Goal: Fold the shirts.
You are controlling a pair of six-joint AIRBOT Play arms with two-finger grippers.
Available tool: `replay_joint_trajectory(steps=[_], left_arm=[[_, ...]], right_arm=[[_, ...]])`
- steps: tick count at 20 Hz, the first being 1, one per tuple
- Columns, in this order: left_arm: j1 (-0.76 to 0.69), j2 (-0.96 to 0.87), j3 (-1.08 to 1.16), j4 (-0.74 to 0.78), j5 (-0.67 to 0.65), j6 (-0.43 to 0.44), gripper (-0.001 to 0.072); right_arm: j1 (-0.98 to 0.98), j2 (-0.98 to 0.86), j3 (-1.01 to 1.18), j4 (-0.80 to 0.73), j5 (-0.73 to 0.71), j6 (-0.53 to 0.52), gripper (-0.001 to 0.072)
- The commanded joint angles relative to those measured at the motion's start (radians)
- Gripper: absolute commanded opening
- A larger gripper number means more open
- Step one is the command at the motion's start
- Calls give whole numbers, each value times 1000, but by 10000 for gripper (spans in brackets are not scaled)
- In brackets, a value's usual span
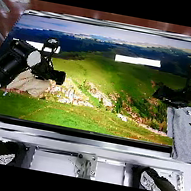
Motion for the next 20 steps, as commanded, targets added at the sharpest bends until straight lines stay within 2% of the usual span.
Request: replay_joint_trajectory(steps=[1, 14, 20], left_arm=[[-1, -1, 0, 0, 0, 0, 720], [-1, -1, 0, 0, 3, 0, 720], [-1, -24, 0, -18, 186, -7, 720]], right_arm=[[0, -1, 1, 0, 0, 0, 680], [0, -1, 1, 0, 0, 1, 680], [0, 0, 1, 52, 0, 1, 680]])
